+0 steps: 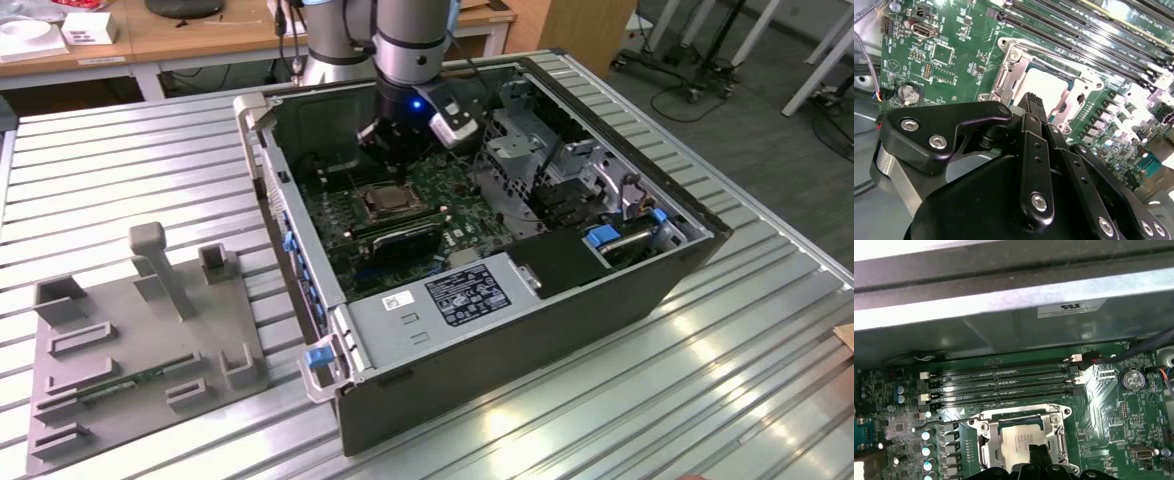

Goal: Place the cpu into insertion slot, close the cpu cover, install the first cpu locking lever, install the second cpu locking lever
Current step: 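Close the cpu cover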

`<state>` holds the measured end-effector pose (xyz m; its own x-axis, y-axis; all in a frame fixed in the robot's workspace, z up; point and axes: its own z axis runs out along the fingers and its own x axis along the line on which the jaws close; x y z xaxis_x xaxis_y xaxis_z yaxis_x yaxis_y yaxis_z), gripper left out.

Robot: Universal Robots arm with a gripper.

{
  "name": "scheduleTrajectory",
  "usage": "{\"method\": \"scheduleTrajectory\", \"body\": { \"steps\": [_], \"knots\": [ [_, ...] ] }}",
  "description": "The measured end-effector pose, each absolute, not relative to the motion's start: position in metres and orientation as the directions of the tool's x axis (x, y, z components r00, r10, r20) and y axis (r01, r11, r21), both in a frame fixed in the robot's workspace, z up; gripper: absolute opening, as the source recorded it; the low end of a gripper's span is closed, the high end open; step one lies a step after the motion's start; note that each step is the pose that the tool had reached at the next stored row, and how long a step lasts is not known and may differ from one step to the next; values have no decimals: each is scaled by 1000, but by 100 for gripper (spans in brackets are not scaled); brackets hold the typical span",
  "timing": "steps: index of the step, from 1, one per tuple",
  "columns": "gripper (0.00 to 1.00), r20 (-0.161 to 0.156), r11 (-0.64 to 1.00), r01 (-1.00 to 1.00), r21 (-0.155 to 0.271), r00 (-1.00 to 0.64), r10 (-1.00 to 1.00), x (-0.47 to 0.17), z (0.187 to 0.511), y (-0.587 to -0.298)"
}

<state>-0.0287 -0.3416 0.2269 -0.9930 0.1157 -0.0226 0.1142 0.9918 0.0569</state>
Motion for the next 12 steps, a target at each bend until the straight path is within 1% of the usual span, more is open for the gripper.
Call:
{"method": "scheduleTrajectory", "body": {
  "steps": [2, 12],
  "knots": [
    [10, -27, 994, 98, 57, -995, 100, -29, 226, -342],
    [10, -27, 995, 80, 57, -996, 81, -30, 226, -342]
  ]
}}
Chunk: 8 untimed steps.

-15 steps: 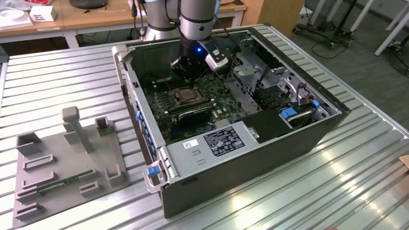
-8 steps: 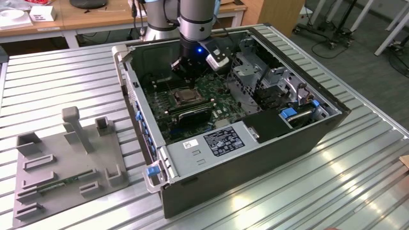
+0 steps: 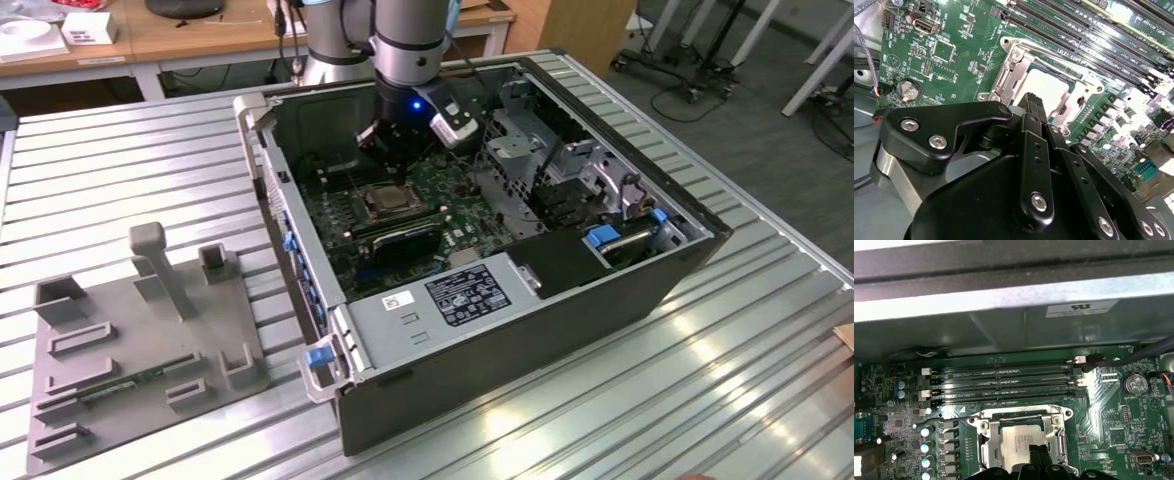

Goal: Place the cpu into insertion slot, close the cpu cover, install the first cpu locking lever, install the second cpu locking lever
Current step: 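Close the cpu cover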

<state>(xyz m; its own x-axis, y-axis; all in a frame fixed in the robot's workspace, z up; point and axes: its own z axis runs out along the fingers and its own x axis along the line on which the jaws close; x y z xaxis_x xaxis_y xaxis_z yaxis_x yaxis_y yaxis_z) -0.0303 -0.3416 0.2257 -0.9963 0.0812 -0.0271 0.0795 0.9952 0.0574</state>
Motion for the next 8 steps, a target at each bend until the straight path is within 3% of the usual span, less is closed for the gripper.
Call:
{"method": "scheduleTrajectory", "body": {
  "steps": [8],
  "knots": [
    [10, -27, 998, 33, 53, -999, 34, -35, 223, -342]
  ]
}}
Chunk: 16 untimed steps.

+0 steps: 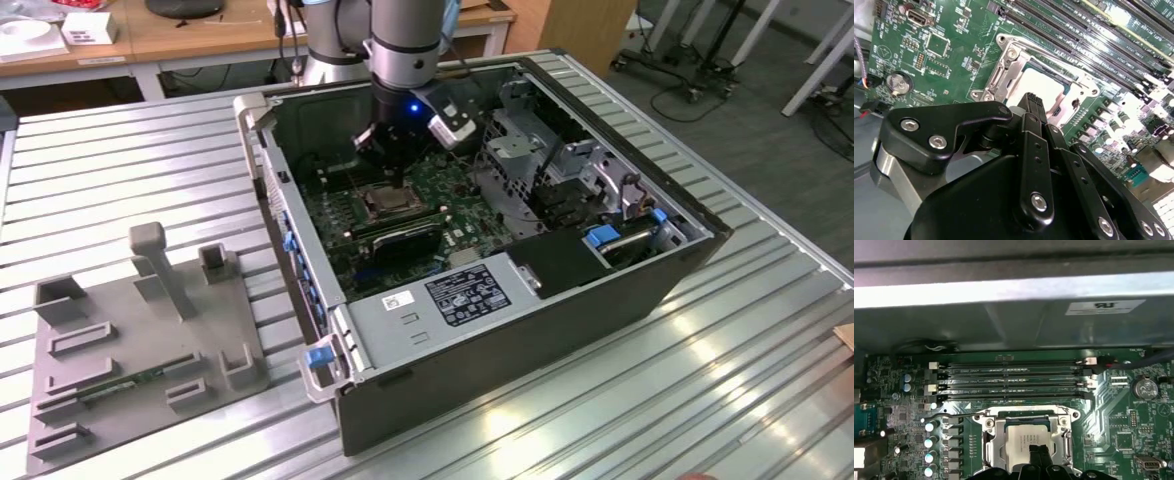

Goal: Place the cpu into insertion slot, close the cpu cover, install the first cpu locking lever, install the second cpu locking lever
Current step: 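Close the cpu cover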

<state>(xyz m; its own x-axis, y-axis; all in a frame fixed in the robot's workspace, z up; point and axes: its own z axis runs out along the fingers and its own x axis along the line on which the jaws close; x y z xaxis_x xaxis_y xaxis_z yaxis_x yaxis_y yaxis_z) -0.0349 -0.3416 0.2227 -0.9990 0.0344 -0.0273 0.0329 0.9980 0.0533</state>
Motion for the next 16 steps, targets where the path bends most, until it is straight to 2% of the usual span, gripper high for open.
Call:
{"method": "scheduleTrajectory", "body": {
  "steps": [16],
  "knots": [
    [10, -27, 998, -16, 53, -1000, -14, -45, 218, -342]
  ]
}}
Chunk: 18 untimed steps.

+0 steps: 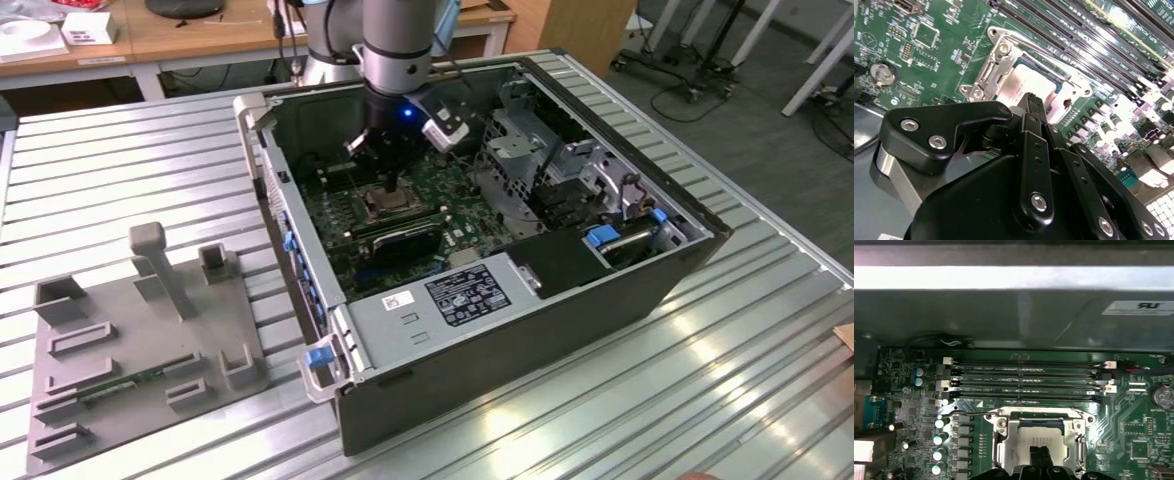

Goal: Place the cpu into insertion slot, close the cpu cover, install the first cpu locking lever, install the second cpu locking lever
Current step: 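Close the cpu cover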

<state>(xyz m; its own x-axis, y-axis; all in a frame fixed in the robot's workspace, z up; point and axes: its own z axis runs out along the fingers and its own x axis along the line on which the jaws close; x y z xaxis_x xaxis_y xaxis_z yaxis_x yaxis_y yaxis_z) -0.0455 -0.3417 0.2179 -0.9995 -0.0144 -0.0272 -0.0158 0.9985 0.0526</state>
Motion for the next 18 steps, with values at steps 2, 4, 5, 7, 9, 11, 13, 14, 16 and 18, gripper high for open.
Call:
{"method": "scheduleTrajectory", "body": {
  "steps": [2, 4, 5, 7, 9, 11, 13, 14, 16, 18],
  "knots": [
    [10, -27, 998, -16, 53, -1000, -14, -48, 217, -342],
    [10, -27, 998, -16, 52, -1000, -15, -51, 216, -342],
    [10, -27, 999, -16, 52, -1000, -15, -53, 216, -342],
    [10, -27, 999, -16, 52, -1000, -14, -54, 216, -342],
    [10, -27, 999, -16, 52, -1000, -14, -54, 215, -342],
    [10, -27, 999, -16, 52, -1000, -15, -54, 215, -342],
    [10, -27, 999, -16, 52, -1000, -14, -55, 215, -342],
    [10, -27, 999, -16, 52, -1000, -14, -55, 215, -342],
    [10, -28, 999, -16, 52, -1000, -14, -57, 215, -342],
    [10, -27, 999, -16, 52, -1000, -14, -59, 215, -342]
  ]
}}
